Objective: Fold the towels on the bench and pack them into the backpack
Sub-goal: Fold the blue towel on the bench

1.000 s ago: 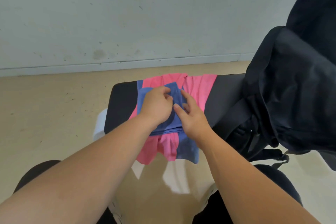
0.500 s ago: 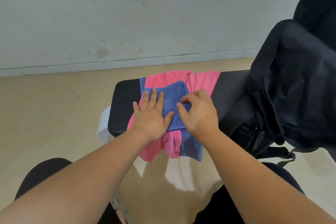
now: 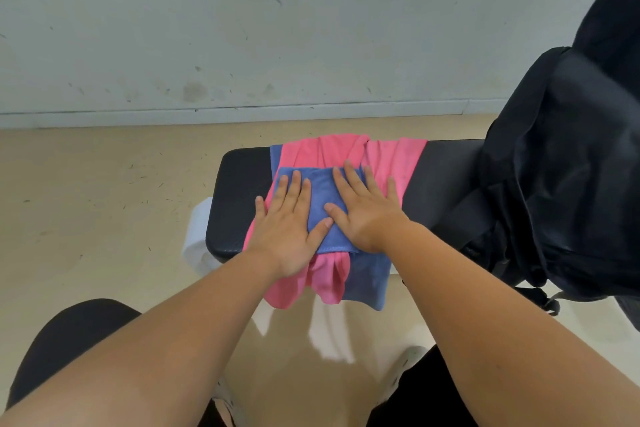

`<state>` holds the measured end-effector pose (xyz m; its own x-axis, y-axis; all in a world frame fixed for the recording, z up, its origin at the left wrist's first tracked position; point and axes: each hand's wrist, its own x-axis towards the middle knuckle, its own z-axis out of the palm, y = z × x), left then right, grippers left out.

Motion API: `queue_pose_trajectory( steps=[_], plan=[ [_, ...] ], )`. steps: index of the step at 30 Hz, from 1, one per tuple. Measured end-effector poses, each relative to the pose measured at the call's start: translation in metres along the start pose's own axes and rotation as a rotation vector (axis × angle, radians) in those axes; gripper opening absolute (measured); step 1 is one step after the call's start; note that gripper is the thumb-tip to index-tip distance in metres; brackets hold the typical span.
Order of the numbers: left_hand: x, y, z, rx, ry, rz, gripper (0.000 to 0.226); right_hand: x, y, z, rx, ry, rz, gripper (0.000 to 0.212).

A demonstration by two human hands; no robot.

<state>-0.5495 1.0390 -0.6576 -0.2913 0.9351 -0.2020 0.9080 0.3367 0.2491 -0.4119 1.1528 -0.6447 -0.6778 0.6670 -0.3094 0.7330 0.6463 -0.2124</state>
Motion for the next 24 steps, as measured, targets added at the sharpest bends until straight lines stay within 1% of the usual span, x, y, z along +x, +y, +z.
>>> queue_pose_trajectory(
  steps=[2, 4, 5, 7, 8, 9, 10, 11, 13, 14, 15, 17, 19, 20, 21, 24],
  plan=[
    [-0.002, -0.003, 0.000, -0.108, 0.046, 0.021, 0.082, -0.001, -0.002, -0.007, -0.052, 0.022, -0.008, 0.071],
    [-0.010, -0.007, -0.001, -0.281, 0.183, 0.018, 0.082, 0.003, -0.007, -0.017, -0.111, 0.100, -0.038, 0.066],
    [-0.015, -0.010, -0.001, -0.342, 0.258, -0.016, 0.083, 0.007, -0.011, -0.024, -0.104, 0.158, -0.069, 0.060],
    [-0.024, -0.015, 0.000, -0.341, 0.379, -0.128, 0.082, 0.016, -0.020, -0.035, -0.039, 0.233, -0.154, 0.046],
    [-0.028, -0.018, 0.000, -0.297, 0.415, -0.180, 0.076, 0.021, -0.025, -0.038, -0.032, 0.221, -0.193, 0.042],
    [-0.030, -0.020, 0.002, -0.258, 0.432, -0.223, 0.066, 0.025, -0.029, -0.039, -0.061, 0.184, -0.222, 0.044],
    [-0.032, -0.022, 0.002, -0.245, 0.434, -0.255, 0.055, 0.028, -0.034, -0.039, -0.116, 0.134, -0.233, 0.051],
    [-0.032, -0.023, 0.001, -0.250, 0.422, -0.281, 0.049, 0.031, -0.037, -0.039, -0.172, 0.090, -0.223, 0.060],
    [-0.029, -0.022, -0.005, -0.242, 0.365, -0.321, 0.049, 0.036, -0.042, -0.040, -0.232, 0.067, -0.179, 0.067],
    [-0.026, -0.022, -0.008, -0.232, 0.340, -0.338, 0.049, 0.037, -0.043, -0.042, -0.244, 0.080, -0.162, 0.065],
    [-0.023, -0.022, -0.011, -0.228, 0.324, -0.350, 0.047, 0.038, -0.045, -0.044, -0.257, 0.096, -0.148, 0.059],
    [-0.019, -0.023, -0.016, -0.256, 0.318, -0.346, 0.042, 0.036, -0.052, -0.050, -0.321, 0.138, -0.136, 0.040],
    [-0.018, -0.025, -0.017, -0.360, 0.324, -0.318, 0.040, 0.033, -0.058, -0.058, -0.349, 0.197, -0.155, 0.023],
    [-0.018, -0.027, -0.018, -0.438, 0.318, -0.312, 0.037, 0.031, -0.062, -0.063, -0.319, 0.214, -0.160, 0.016],
    [-0.019, -0.028, -0.020, -0.509, 0.303, -0.315, 0.032, 0.028, -0.065, -0.069, -0.267, 0.203, -0.155, 0.013],
    [-0.028, -0.037, -0.032, -0.672, 0.298, -0.328, 0.020, 0.019, -0.071, -0.091, -0.068, 0.059, -0.084, 0.017]
  ],
)
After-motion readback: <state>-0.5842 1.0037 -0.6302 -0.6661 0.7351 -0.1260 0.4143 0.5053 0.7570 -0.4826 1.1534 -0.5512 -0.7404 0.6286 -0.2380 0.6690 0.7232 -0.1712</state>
